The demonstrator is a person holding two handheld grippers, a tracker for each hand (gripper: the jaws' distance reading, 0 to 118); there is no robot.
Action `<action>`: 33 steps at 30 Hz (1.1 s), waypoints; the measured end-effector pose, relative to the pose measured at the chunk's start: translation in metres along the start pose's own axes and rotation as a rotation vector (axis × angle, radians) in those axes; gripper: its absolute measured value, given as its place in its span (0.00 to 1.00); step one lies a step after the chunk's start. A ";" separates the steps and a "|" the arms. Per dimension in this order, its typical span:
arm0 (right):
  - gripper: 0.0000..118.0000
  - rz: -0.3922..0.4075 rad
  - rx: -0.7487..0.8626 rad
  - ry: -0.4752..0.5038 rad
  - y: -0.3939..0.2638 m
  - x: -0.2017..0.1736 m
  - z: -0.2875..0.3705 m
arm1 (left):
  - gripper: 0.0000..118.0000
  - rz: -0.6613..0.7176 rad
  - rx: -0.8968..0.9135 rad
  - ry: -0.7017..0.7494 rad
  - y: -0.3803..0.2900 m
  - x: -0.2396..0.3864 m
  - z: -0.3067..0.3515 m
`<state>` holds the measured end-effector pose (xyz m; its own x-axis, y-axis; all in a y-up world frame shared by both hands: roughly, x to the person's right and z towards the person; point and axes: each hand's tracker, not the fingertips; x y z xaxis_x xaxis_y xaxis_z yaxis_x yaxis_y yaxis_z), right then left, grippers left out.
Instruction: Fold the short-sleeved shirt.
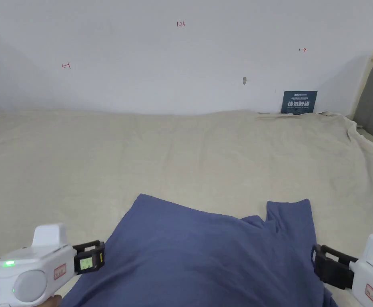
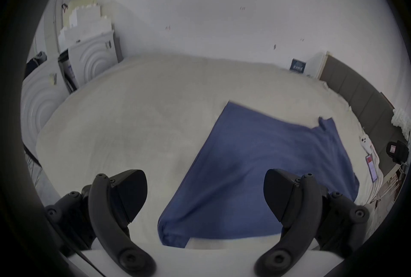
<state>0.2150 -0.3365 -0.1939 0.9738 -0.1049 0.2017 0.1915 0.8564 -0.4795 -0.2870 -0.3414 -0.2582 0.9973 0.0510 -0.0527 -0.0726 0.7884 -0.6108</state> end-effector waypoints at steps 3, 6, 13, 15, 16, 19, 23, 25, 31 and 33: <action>0.79 0.039 0.062 -0.029 0.012 -0.005 0.007 | 0.88 -0.009 0.092 -0.007 0.016 0.016 0.002; 0.53 0.071 0.112 -0.048 0.019 -0.008 0.009 | 0.41 -0.035 0.169 -0.037 0.026 0.031 -0.002; 0.01 0.063 0.164 -0.039 0.027 -0.006 -0.004 | 0.00 -0.055 0.164 -0.147 0.052 0.057 -0.048; 0.01 0.070 0.163 -0.049 0.030 -0.006 -0.012 | 0.00 -0.073 0.139 -0.159 0.064 0.064 -0.071; 0.01 0.068 0.161 -0.050 0.032 -0.005 -0.017 | 0.00 -0.087 0.126 -0.168 0.071 0.067 -0.086; 0.01 0.051 0.147 -0.050 0.036 -0.001 -0.033 | 0.00 -0.133 0.053 -0.177 0.093 0.073 -0.137; 0.01 0.040 0.125 -0.062 0.037 0.000 -0.054 | 0.00 -0.152 -0.072 -0.199 0.118 0.076 -0.210; 0.01 0.039 0.110 -0.073 0.035 0.001 -0.067 | 0.00 -0.164 -0.142 -0.198 0.129 0.077 -0.247; 0.01 0.027 0.060 -0.093 0.028 0.002 -0.098 | 0.15 -0.153 -0.311 -0.163 0.142 0.079 -0.333; 0.01 0.031 0.045 -0.100 0.026 0.001 -0.105 | 0.51 -0.167 -0.327 -0.149 0.140 0.080 -0.351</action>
<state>0.2342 -0.3678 -0.2958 0.9616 -0.0291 0.2728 0.1537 0.8807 -0.4481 -0.2208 -0.4418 -0.6253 0.9844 0.0458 0.1697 0.1158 0.5577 -0.8219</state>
